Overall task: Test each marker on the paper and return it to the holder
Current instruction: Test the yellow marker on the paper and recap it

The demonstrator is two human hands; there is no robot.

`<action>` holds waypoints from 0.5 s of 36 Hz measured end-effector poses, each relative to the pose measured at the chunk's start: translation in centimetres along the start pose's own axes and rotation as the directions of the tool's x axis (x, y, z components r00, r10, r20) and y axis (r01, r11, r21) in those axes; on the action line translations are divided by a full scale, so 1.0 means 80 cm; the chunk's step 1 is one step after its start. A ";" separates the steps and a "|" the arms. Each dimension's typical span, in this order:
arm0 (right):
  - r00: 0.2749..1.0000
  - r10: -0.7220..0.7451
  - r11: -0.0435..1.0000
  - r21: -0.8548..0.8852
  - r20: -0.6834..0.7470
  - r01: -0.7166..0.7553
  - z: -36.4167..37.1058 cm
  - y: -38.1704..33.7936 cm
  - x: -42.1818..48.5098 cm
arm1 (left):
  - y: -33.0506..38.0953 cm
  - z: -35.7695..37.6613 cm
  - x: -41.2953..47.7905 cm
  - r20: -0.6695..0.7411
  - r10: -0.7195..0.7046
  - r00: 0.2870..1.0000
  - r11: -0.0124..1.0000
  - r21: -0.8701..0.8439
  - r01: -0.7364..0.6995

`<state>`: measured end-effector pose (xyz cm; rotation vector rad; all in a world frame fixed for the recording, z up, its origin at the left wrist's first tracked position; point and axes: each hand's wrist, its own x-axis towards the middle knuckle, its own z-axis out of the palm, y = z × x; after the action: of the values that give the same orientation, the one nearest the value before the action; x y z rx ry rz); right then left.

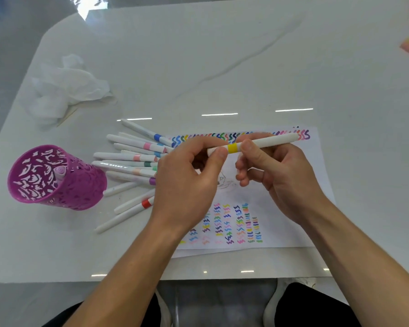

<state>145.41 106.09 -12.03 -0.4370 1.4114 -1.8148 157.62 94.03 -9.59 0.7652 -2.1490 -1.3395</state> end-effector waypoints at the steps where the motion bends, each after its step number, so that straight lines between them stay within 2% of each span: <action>1: 1.000 0.000 1.000 -0.022 -0.015 0.000 0.000 0.000 0.000 | 0.001 -0.003 0.000 -0.017 -0.001 1.000 1.000 -0.028 0.000; 6: 0.995 -0.033 0.987 -0.158 -0.097 0.017 0.000 0.005 0.002 | 0.005 -0.019 -0.003 -0.139 0.031 0.990 0.995 -0.093 -0.044; 11: 0.994 -0.039 0.953 -0.304 -0.101 0.006 0.009 0.016 0.000 | 0.007 -0.038 -0.008 -0.297 0.135 0.945 0.990 0.012 -0.138; 13: 0.995 -0.079 0.886 -0.462 -0.063 0.041 0.013 0.022 -0.003 | 0.008 -0.048 -0.010 -0.347 0.231 0.909 0.972 0.112 -0.205; 15: 0.993 -0.117 0.776 -0.624 -0.003 0.089 0.017 0.027 -0.008 | 0.007 -0.057 -0.013 -0.363 0.324 0.874 0.944 0.185 -0.273; 18: 0.988 -0.140 0.663 -0.735 0.064 0.142 0.024 0.031 -0.014 | 0.004 -0.067 -0.018 -0.359 0.433 0.827 0.893 0.299 -0.337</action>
<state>148.34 105.42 -13.48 -0.9829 2.1464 -1.2565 162.20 91.73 -7.29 0.5853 -1.9786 -0.6569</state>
